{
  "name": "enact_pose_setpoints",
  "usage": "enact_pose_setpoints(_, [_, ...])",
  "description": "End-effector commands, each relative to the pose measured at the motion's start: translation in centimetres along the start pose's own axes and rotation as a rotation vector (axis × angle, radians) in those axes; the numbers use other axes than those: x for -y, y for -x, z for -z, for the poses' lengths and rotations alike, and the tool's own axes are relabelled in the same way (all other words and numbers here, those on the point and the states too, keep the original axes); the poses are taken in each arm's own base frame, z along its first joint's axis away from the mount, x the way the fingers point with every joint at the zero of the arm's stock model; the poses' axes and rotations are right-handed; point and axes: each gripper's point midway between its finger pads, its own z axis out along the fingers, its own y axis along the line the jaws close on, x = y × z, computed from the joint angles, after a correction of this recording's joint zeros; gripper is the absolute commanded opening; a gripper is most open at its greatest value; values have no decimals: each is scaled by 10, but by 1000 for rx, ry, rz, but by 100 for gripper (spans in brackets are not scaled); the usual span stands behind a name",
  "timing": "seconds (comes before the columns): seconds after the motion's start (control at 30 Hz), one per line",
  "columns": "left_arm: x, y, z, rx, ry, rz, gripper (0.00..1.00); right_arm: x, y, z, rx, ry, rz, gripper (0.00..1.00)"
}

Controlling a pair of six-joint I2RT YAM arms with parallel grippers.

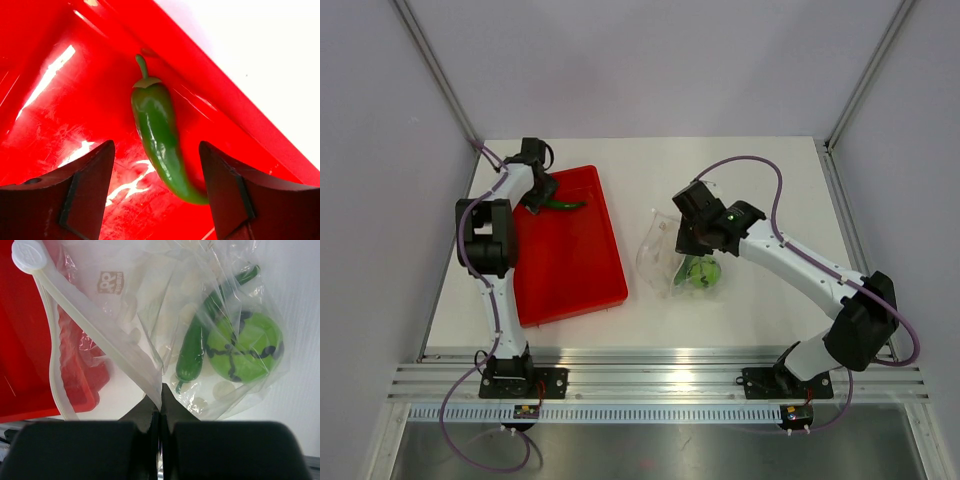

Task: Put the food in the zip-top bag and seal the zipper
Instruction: Pick up the fake vegetable from the bin.

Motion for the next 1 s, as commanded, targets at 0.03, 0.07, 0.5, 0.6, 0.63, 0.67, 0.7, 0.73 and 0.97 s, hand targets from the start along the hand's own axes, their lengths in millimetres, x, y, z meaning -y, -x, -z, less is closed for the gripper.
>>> enact_pose_setpoints(0.03, [-14,1,4,17,75,0,61,-12,12,7,30,22,16,0])
enact_pose_setpoints(0.07, [-20,-2,3,13,89,-4,58,-13,12,7,29,23,19,0])
enact_pose_setpoints(0.5, [-38,-10,35,37,70,-94,50,-13,13,17,48,57,-5,0])
enact_pose_setpoints(0.6, [-39,-17,44,39,51,-128,30,-12,12,22,59,65,-16,0])
enact_pose_setpoints(0.63, [-42,-21,44,35,52,-143,21,-10,13,23,63,63,-17,0])
enact_pose_setpoints(0.67, [-38,-17,54,49,22,-146,13,-9,12,25,68,65,-19,0])
enact_pose_setpoints(0.7, [-36,-20,61,51,4,-178,6,-8,13,26,74,64,-20,0])
enact_pose_setpoints(0.73, [-37,-21,66,56,-7,-193,3,-7,14,28,79,62,-23,0])
enact_pose_setpoints(0.97, [-9,-6,159,175,-265,-319,2,-16,16,24,75,91,-11,0])
